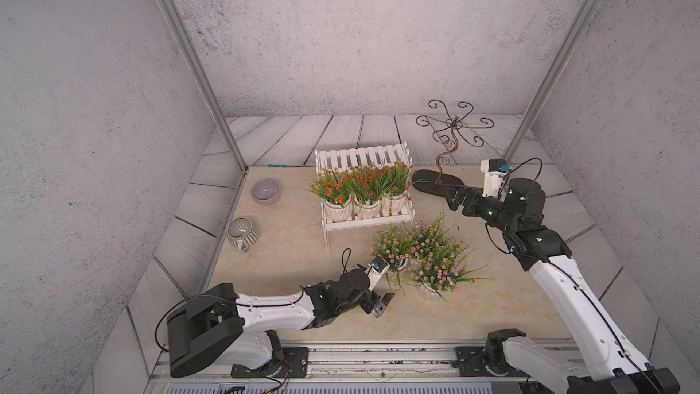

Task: Place the baby's breath potted plants on the rack by color
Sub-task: Pick up the baby's breath potted plant from the center of the board.

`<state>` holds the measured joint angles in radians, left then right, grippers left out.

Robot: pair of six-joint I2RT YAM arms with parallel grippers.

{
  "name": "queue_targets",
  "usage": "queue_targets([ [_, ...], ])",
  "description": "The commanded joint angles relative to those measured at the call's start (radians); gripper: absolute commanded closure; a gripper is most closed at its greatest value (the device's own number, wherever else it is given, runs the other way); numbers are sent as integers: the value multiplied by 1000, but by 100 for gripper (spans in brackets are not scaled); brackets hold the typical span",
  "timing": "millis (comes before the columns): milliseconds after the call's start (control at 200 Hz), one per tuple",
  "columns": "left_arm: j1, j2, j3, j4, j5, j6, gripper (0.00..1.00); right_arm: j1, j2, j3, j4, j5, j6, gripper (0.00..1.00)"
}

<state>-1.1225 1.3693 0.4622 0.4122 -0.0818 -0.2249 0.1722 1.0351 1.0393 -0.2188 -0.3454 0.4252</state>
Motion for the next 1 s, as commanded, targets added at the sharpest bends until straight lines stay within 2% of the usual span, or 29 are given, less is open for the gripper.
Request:
queue_targets([
  [0, -3, 110, 21, 217, 25, 24, 1, -8, 0, -5, 54, -48, 20, 1],
  [145, -3, 221, 41, 316, -8, 37, 1, -10, -12, -25, 73, -51, 3, 1],
  [360, 3, 295, 63, 413, -113, 59, 1, -10, -16, -51, 106, -56, 0, 1],
  [736, 88, 392, 108, 523, -78, 51, 1, -10, -22, -77, 122, -82, -8, 1],
  [996, 119, 464, 171, 550, 6, 75, 1, -10, -19, -91, 139, -99, -9, 1],
])
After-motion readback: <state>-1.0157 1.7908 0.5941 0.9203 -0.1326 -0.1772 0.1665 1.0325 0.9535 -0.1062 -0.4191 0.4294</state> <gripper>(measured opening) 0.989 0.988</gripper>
